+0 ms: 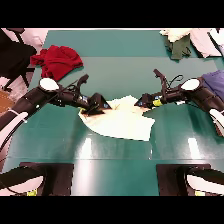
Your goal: Fold the shirts.
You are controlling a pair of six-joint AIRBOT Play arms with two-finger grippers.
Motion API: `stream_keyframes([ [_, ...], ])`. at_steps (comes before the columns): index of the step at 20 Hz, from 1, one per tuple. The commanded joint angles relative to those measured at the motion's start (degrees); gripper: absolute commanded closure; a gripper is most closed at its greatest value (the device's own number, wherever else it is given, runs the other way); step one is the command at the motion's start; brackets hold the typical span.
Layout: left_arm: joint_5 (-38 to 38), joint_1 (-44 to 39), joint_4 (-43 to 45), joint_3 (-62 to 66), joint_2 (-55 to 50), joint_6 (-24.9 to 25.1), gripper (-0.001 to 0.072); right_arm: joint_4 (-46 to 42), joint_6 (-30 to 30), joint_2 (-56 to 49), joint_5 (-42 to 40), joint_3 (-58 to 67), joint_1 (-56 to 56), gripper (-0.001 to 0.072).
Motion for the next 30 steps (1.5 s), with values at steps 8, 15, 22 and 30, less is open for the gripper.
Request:
stream_keyframes([
  [8, 5.7, -24.9, 33.7, 18.2, -6.3, 5.3, 0.0206, 1.0, 0.7, 0.1, -3.2, -0.2, 2.9, 0.0686],
  [15, 9.4, -37.3, 66.2, 22.7, -17.4, -3.1, 0.0208, 1.1, 0.8, 0.1, 1.5, -0.1, -8.7, 0.0686],
  [22, 21.4, -35.2, 76.9, 29.3, -17.5, -7.0, 0.0206, 0.7, -0.5, 0.1, 3.7, -0.1, -9.7, 0.0687],
  [30, 11.4, -35.2, 67.1, 30.6, -24.3, 1.4, 0.0207, 0.6, -0.5, 0.1, 2.9, -0.1, -6.3, 0.0686],
])
